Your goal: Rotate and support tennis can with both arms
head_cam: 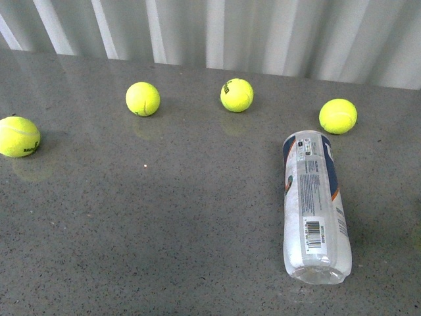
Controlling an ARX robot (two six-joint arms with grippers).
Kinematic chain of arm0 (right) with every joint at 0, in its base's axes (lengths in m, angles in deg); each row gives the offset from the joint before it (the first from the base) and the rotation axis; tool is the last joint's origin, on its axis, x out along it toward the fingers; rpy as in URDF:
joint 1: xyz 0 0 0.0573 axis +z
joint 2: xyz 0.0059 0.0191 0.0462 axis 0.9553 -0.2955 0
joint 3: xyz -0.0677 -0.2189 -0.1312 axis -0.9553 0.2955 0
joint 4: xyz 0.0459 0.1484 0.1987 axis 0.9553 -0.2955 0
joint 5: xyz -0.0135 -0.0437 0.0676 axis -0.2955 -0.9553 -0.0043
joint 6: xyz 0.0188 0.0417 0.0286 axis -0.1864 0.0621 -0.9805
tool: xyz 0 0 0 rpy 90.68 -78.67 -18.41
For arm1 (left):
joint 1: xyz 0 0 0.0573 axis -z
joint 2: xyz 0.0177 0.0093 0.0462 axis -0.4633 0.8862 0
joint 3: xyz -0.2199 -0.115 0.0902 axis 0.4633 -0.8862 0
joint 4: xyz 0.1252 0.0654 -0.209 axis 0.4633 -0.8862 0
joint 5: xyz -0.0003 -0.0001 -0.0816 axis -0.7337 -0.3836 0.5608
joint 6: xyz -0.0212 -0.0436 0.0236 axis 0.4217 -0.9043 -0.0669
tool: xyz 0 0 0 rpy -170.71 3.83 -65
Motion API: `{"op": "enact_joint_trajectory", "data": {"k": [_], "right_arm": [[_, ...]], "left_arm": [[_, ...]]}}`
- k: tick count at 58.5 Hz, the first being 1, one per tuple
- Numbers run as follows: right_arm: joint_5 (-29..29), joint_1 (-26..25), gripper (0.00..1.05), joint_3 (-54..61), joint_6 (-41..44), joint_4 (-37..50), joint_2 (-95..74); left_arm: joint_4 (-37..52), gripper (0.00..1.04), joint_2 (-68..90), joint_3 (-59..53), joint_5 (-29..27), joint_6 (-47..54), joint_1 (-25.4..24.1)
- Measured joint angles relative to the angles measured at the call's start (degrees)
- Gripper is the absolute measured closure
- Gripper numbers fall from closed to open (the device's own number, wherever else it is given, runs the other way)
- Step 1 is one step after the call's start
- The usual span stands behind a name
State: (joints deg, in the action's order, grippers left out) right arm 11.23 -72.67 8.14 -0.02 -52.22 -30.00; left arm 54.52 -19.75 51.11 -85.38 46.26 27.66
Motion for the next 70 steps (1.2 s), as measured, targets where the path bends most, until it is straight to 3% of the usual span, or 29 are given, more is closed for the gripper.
{"op": "enact_joint_trajectory", "data": {"k": [33,36,38,41,47,55,70], "right_arm": [[0.0,0.0,0.07,0.0,0.0,0.0,0.0],[-6.6,2.0,0.07,-2.6,-2.1,-6.1,-3.1],[-15.1,2.9,0.07,-6.6,-4.1,-12.2,-8.9],[-18.8,1.3,0.07,-11.0,-5.1,-13.2,-16.4],[-15.9,-4.1,0.07,-20.6,-5.2,-5.6,-30.0],[-12.8,-6.0,0.07,-35.0,-5.2,-0.1,-47.6],[-4.8,-0.9,0.07,-64.2,-10.6,-19.3,-82.1]], "left_arm": [[0.0,0.07,0.0,0.0,0.0,0.0,0.0],[0.0,0.07,0.0,0.0,0.0,0.0,0.0],[0.0,0.07,0.0,0.0,0.0,0.0,0.0],[0.0,0.07,0.0,0.0,0.0,0.0,0.0],[0.0,0.07,0.0,0.0,0.0,0.0,0.0],[-0.1,0.07,0.0,0.0,0.0,0.0,0.0],[-0.1,0.07,0.0,0.0,0.0,0.0,0.0]]}}
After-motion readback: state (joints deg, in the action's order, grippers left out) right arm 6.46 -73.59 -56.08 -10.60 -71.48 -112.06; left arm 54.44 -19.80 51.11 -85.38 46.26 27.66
